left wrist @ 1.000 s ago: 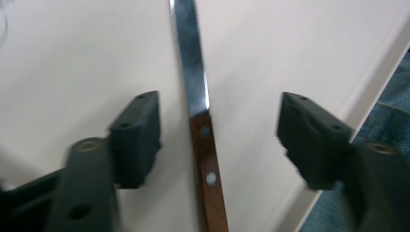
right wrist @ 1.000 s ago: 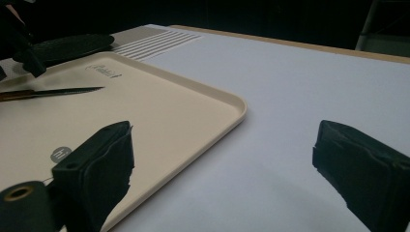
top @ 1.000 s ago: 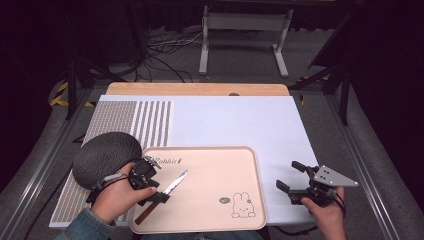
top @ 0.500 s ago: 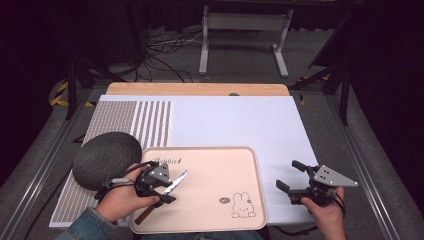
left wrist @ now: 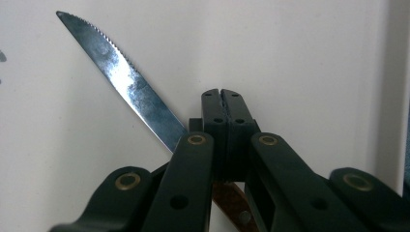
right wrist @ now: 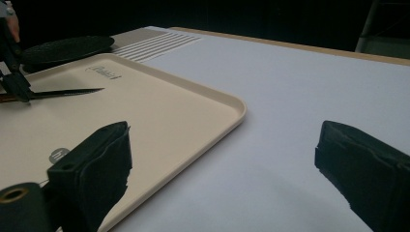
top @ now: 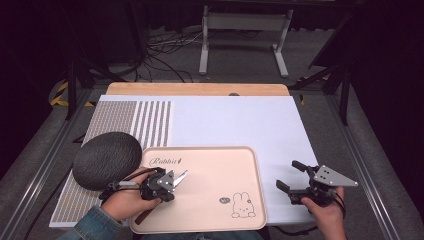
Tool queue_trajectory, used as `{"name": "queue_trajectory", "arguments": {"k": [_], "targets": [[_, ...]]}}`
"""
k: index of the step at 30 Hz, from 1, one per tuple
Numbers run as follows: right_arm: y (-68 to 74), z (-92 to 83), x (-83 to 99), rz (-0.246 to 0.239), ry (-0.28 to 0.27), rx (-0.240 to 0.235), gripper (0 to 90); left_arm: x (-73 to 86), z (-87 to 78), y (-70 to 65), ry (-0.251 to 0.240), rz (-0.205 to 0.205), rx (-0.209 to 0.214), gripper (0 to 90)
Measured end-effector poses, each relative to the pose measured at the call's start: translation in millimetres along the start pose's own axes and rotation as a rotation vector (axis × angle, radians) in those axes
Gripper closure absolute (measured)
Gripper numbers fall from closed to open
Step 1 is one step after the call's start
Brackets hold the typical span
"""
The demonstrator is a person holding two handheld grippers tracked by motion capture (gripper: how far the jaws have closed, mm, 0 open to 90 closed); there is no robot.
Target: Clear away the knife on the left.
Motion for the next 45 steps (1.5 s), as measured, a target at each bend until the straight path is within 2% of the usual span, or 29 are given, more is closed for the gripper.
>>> {"name": "queue_trajectory", "arguments": {"k": [7,12,14,15,19,22,23,24,31,33,39,45], "targets": [[0.2,0.4,0.1,0.000,0.003,-0.002,6.7,1.2,0.9,1.0,0.017,0.001,0.000,90.0],[0.4,0.4,0.3,0.001,0.005,-0.003,6.7,2.9,0.4,2.8,0.019,-0.008,-0.004,90.0],[0.5,0.4,0.3,0.000,0.007,-0.004,6.7,3.8,0.5,2.7,0.014,-0.025,-0.007,90.0],[0.5,0.5,0.3,0.000,0.007,-0.005,6.8,4.3,0.3,3.9,0.017,-0.018,-0.005,90.0],[0.5,0.5,0.4,-0.001,0.008,-0.005,6.7,7.0,0.1,6.5,0.011,-0.047,-0.004,90.0],[0.6,0.8,0.5,-0.001,0.008,-0.007,6.8,8.7,-0.4,8.5,0.014,-0.051,-0.011,90.0],[0.6,0.9,0.6,-0.001,0.009,-0.007,6.8,9.5,-0.3,8.7,0.011,-0.067,-0.015,90.0],[0.5,1.0,0.6,-0.002,0.008,-0.008,6.8,10.0,-0.6,10.0,0.014,-0.063,-0.019,90.0],[0.7,1.1,0.8,0.001,0.011,-0.011,6.9,15.0,-2.0,14.7,0.004,-0.109,-0.035,90.0],[0.9,1.4,0.9,0.000,0.013,-0.013,7.0,16.7,-1.9,16.0,-0.003,-0.113,-0.028,90.0],[1.1,1.6,1.0,-0.003,0.015,-0.015,7.4,19.8,-2.7,21.6,-0.007,-0.128,-0.045,90.0],[1.2,1.7,1.2,0.000,0.017,-0.017,7.4,25.7,-4.4,25.7,-0.008,-0.161,-0.057,90.0]]}}
Point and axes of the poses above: each handheld gripper's, and its own axes: z roughly forward along the jaws, x roughly out of its underside, y roughly to its left, the point moved 3 cm from there along z, roughly forward along the jaws, and after that the axes turned 10 degrees about -x, right-handed, at the moved point
